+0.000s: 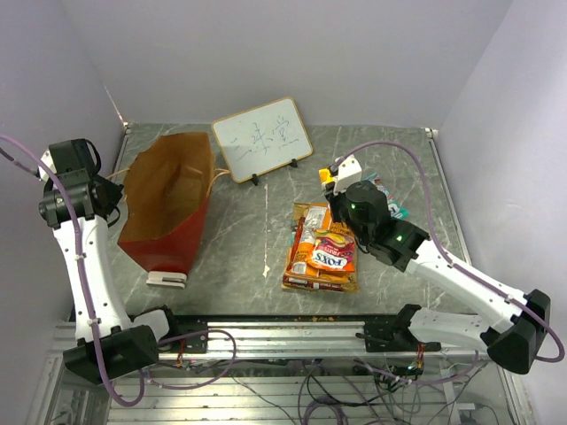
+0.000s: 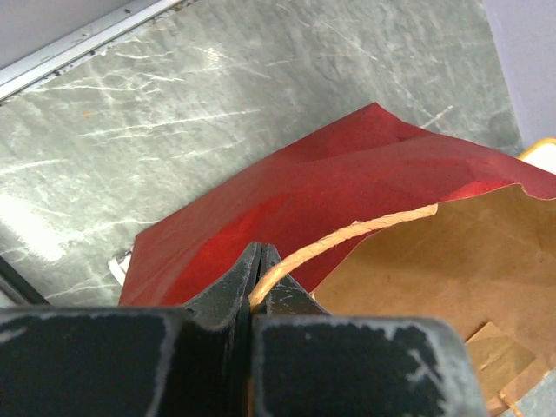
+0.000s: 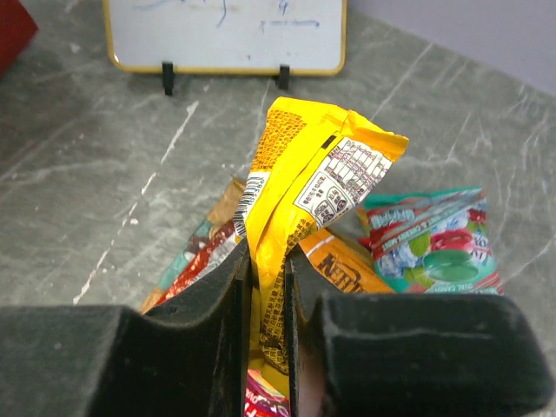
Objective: Take the snacks out of the paper bag
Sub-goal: Adjust the paper bag at the center of the board.
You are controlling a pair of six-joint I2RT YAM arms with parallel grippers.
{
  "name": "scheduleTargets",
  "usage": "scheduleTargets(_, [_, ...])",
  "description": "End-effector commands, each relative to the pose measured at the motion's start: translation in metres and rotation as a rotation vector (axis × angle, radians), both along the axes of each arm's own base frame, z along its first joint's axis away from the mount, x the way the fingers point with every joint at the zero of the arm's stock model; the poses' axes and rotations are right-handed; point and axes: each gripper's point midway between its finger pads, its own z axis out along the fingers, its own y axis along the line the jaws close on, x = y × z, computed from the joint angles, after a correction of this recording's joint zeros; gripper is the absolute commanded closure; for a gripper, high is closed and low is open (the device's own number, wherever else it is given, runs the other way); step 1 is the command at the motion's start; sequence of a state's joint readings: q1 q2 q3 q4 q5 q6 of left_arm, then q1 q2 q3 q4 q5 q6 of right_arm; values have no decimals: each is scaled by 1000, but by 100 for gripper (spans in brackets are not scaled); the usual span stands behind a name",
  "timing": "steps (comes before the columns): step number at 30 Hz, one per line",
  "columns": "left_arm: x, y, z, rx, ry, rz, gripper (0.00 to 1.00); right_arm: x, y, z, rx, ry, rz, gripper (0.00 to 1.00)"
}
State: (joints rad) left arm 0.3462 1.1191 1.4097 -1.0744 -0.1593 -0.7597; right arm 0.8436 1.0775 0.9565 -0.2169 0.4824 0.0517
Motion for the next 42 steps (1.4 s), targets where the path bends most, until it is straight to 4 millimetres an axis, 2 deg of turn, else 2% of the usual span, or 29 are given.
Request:
scheduleTargets(1, [-16,12,-10,42,61,68,92,-5,-3,-17,20,81,19,100])
scheduleTargets(5, [-14,10,-5,36,40,60,84,-6,0,-31,-24,135,52,100])
scheduleTargets(9, [-15,13,4,60,27,69,75,-7,-2,-37,-74,143,79,100])
scheduleTargets(16, [-20,20,14,90,26,113,50,-3,-4,-33,-98,130,95,100])
scheduleTargets(20, [-23,23,23,112,16,132,40,-2,-2,-32,-125,121,117,100])
scheduleTargets(24, [-27,25,23,134,32,143,37,0,-4,-29,-151,109,123,100])
scheduleTargets(30, [-46,34,20,180,81,219,43,-1,-1,-28,-140,111,133,100])
scheduleTargets(33, [-62,41,21,226,106,276,41,1,6,-22,-117,111,149,100])
scheduleTargets(36, [-75,47,13,266,153,311,38,0,11,-20,-103,118,169,100])
scheduleTargets(39, [-83,48,4,275,183,326,33,0,15,-19,-85,127,176,100])
scheduleTargets(42, [-90,50,4,288,202,355,27,-4,18,-19,-64,142,193,100])
